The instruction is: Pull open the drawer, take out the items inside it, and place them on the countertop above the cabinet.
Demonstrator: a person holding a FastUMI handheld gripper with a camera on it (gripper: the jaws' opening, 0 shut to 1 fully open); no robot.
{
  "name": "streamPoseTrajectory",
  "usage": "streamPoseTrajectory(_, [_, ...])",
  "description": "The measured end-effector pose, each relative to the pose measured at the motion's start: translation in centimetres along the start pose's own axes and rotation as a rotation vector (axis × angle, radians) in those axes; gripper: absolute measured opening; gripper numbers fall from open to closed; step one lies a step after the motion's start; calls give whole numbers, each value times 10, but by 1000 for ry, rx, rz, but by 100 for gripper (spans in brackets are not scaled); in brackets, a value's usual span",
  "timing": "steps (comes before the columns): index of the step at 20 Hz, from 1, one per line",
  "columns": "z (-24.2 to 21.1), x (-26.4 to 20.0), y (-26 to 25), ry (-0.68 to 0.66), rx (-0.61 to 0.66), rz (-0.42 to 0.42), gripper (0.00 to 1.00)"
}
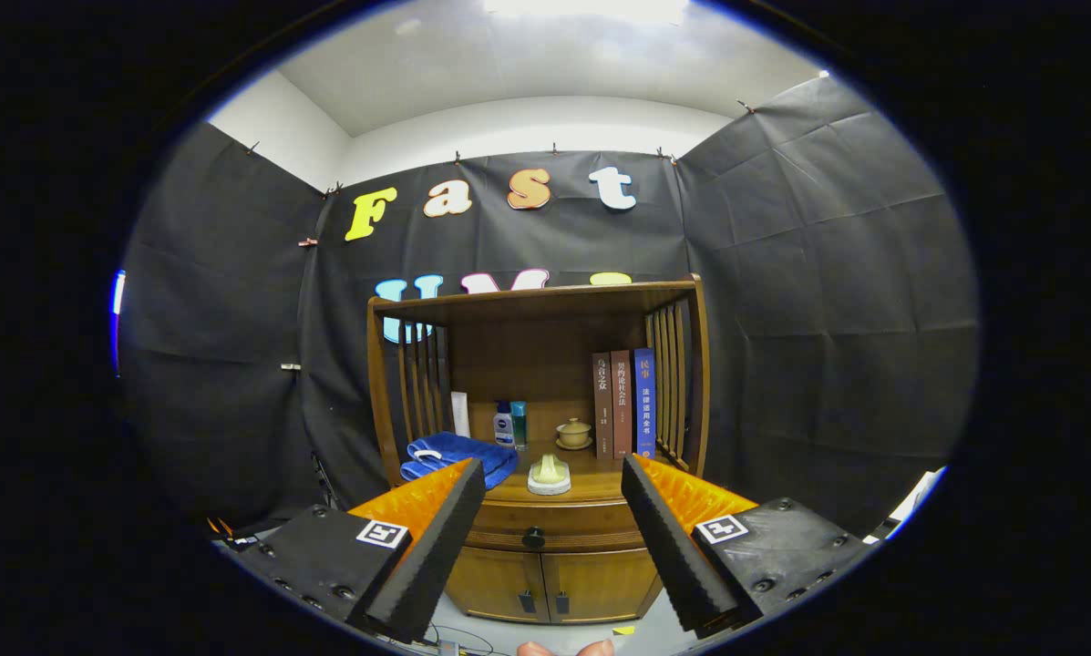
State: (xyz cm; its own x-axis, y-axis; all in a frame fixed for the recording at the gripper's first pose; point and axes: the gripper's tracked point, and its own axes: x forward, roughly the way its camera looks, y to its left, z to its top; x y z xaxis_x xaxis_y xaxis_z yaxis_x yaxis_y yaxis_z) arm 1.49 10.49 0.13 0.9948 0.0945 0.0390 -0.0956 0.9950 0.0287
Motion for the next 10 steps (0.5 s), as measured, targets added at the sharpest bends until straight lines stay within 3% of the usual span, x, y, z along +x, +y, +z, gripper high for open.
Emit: streamPoseTrajectory(10, [2, -1, 3, -6, -11, 4, 99])
